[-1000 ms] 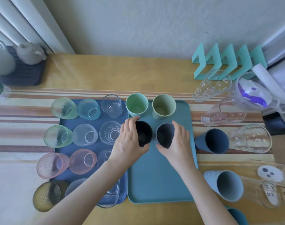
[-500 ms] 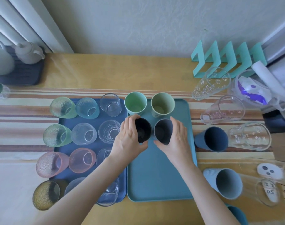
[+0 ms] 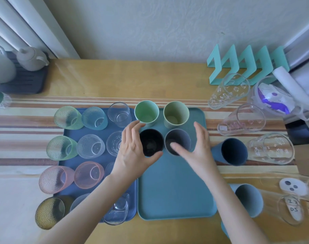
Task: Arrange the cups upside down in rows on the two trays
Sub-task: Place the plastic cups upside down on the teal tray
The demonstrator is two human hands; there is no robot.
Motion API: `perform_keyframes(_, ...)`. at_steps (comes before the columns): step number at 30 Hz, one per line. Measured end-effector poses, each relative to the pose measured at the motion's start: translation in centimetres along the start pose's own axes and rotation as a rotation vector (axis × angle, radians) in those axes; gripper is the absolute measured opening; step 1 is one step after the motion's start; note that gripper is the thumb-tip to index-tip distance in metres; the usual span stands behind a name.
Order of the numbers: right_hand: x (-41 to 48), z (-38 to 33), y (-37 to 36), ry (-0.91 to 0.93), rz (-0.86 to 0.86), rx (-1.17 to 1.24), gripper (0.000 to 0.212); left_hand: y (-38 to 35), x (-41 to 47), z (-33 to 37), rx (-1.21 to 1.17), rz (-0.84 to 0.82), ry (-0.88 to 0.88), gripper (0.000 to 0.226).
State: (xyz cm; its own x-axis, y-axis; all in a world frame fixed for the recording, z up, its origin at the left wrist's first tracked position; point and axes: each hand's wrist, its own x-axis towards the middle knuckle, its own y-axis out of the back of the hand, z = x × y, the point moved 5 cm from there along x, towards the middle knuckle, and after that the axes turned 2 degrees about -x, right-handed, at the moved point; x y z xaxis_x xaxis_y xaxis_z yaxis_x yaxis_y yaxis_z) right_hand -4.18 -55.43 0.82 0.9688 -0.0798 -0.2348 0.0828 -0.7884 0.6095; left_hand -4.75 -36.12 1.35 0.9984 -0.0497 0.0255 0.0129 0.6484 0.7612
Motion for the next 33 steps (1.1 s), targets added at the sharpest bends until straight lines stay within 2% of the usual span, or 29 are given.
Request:
perform_keyframes(2,2.0,-1.0,1.3,0.001,0.031,0.024,0.086,1.3,1.0,0.1,-0.021,0.055,-0.010,0.073)
perform_keyframes(5,6.0,-2.6,1.5,0.082,-0.017,-0.114,0.087,2.3,3.8,-0.4,-0.047,0.057,0.010,0.064)
perform_keyframes(11,10.1,-3.0,-2.0,0.058,-0.245,-0.361,0.097,0.6,8.7,-1.8,0.018,-0.167,0.044,0.074)
perform_keyframes(17,10.9,-2.9,-2.5,0.102,-0.235,-0.421,0.086,-1.6,9.8,-2.8,0.025,-0.289,0.088,0.084)
perform_keyframes(20,11.0,-2.7,-2.2,0.104,-0.260,-0.396,0.087,-1.8,9.8,-3.0,0.003,-0.279,0.091,0.085)
perform_keyframes(23,10.5,-2.5,-2.2,0.089,-0.305,-0.346,0.097,-1.8,9.7,-3.0,0.005,-0.280,0.099,0.086)
perform_keyframes(26,8.8,-2.8,-0.4,0.116,-0.178,-0.224,0.090,-0.7,9.1,-2.5,-0.014,-0.238,0.099,0.081)
perform_keyframes(29,4.8,-1.7,1.9,0.059,-0.072,0.032,0.070,1.6,7.2,-1.1,-0.070,-0.109,-0.030,0.065)
perform_keyframes(31,1.4,-0.1,2.0,-0.031,-0.114,0.154,0.074,2.9,5.2,-0.4,-0.087,-0.076,-0.103,0.063)
perform_keyframes(33,-1.2,1.0,0.8,-0.045,-0.199,0.095,0.084,2.9,3.0,-0.2,-0.038,-0.114,-0.155,0.071)
